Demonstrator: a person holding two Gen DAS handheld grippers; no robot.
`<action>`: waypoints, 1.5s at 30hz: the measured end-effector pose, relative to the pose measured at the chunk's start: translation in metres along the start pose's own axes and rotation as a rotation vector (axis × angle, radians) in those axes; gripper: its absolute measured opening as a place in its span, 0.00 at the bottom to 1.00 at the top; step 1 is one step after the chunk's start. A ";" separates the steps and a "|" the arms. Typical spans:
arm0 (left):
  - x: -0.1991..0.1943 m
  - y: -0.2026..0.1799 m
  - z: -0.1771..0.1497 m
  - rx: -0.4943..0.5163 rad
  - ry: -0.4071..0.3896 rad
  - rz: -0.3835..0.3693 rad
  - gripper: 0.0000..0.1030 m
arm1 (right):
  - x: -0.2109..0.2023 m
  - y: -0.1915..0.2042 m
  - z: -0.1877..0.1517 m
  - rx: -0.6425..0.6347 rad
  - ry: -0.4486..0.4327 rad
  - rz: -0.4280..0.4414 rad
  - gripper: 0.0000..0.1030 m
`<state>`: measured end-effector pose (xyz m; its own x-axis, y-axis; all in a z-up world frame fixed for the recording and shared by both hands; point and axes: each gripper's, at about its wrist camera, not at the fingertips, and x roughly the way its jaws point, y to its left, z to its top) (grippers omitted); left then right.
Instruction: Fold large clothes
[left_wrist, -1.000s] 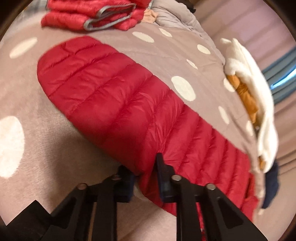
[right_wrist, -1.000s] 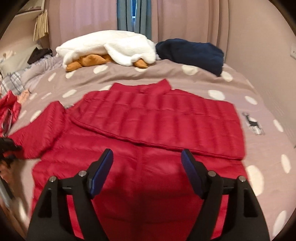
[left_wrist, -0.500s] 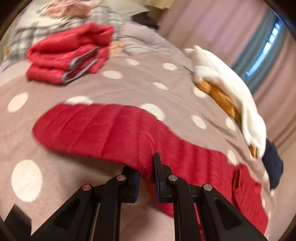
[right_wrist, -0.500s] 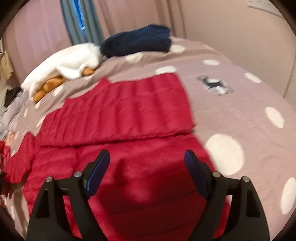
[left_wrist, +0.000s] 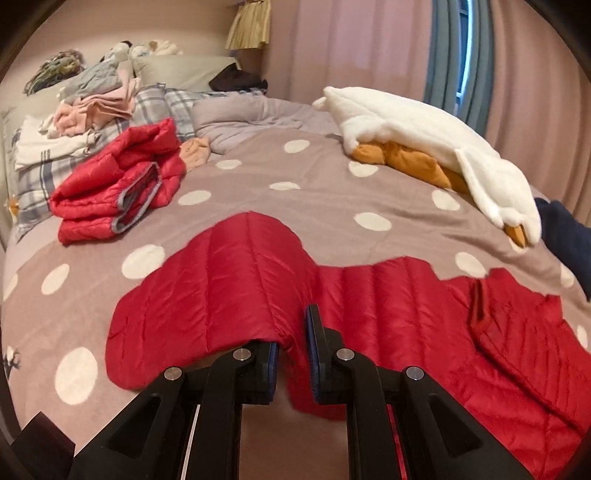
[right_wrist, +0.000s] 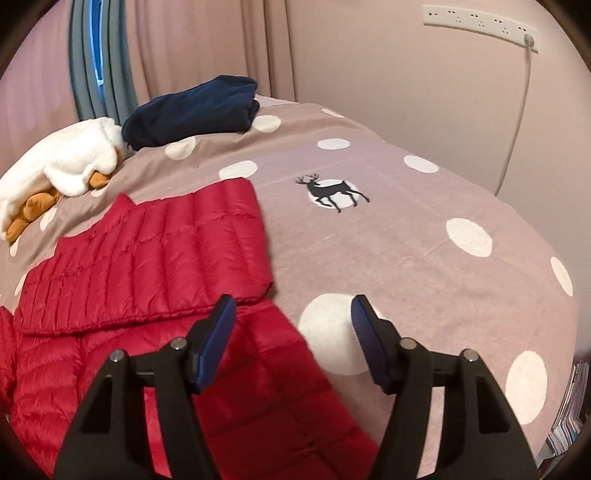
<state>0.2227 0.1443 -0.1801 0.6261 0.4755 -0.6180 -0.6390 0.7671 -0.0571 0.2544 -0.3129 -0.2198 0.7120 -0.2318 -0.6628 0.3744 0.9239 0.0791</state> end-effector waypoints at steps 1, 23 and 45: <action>0.000 -0.005 -0.001 0.006 0.005 -0.003 0.12 | 0.002 -0.003 0.000 0.013 0.009 0.000 0.62; -0.078 -0.297 -0.143 0.701 0.202 -0.311 0.19 | 0.018 -0.096 0.015 0.354 0.078 -0.095 0.34; -0.124 -0.171 -0.086 0.404 0.113 -0.327 0.75 | 0.033 -0.105 0.003 0.466 0.195 -0.069 0.45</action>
<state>0.2160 -0.0833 -0.1616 0.6975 0.1519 -0.7003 -0.1815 0.9829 0.0324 0.2405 -0.4183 -0.2476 0.5685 -0.1854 -0.8015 0.6738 0.6639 0.3244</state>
